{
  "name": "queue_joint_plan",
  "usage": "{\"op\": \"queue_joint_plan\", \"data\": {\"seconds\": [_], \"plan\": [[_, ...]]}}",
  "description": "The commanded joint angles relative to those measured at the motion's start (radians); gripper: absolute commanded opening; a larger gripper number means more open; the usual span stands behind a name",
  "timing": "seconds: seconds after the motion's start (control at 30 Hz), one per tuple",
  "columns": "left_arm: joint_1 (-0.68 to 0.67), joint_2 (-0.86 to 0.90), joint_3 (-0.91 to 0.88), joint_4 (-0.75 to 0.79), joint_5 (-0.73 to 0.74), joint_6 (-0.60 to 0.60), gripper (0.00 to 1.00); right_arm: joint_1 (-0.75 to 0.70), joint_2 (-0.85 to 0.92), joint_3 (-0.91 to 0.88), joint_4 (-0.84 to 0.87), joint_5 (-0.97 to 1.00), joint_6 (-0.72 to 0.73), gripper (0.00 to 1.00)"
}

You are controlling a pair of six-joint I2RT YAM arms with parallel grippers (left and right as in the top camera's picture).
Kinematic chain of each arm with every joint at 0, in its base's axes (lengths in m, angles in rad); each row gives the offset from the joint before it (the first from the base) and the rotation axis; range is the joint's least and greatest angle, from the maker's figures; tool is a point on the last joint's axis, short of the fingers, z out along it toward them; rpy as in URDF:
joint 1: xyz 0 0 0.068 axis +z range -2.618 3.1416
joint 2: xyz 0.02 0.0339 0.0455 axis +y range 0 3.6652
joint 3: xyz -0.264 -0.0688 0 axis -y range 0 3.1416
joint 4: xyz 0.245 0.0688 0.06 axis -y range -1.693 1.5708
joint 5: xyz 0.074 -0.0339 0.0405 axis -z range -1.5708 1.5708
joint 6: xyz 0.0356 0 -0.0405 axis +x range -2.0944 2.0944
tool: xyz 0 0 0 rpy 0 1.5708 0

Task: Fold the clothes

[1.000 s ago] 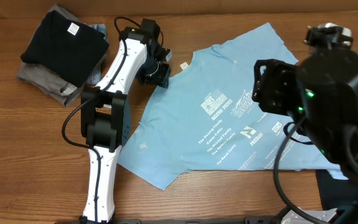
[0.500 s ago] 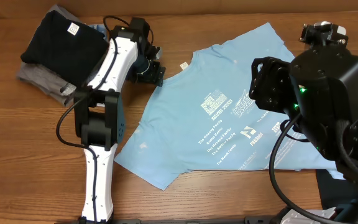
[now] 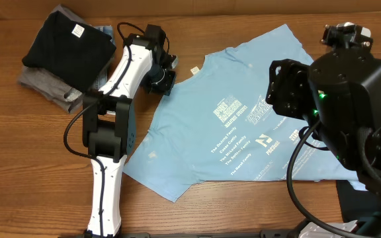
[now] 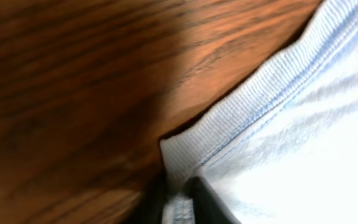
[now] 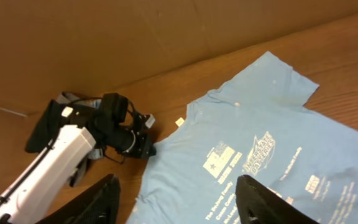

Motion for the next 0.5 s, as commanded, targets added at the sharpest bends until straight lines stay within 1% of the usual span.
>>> {"op": "queue_joint_plan", "data": {"seconds": [0.0, 0.07, 0.1, 0.23, 0.3, 0.37, 0.47], "plan": [[0.006, 0.028, -0.017, -0.066, -0.109, -0.138, 0.05, -0.006, -0.004, 0.002, 0.002, 0.018, 0.005, 0.69], [0.031, 0.027, 0.020, -0.130, -0.254, -0.282, 0.04, -0.006, -0.003, 0.002, 0.002, 0.031, 0.004, 0.72], [0.048, 0.026, 0.040, -0.160, -0.303, -0.328, 0.04, -0.007, -0.002, 0.002, 0.002, 0.044, 0.004, 0.73], [0.146, 0.023, 0.130, -0.255, -0.406, -0.399, 0.04, -0.052, 0.003, 0.002, 0.002, 0.043, 0.005, 0.75], [0.203, 0.023, 0.179, -0.289, -0.407, -0.403, 0.04, -0.112, 0.008, -0.003, 0.002, 0.003, 0.004, 0.75], [0.256, 0.023, 0.232, -0.317, -0.370, -0.402, 0.04, -0.187, 0.014, -0.021, 0.002, -0.053, 0.003, 0.76], [0.311, 0.016, 0.307, -0.346, -0.250, -0.344, 0.04, -0.313, 0.031, -0.082, 0.002, -0.154, -0.024, 0.76]]}}
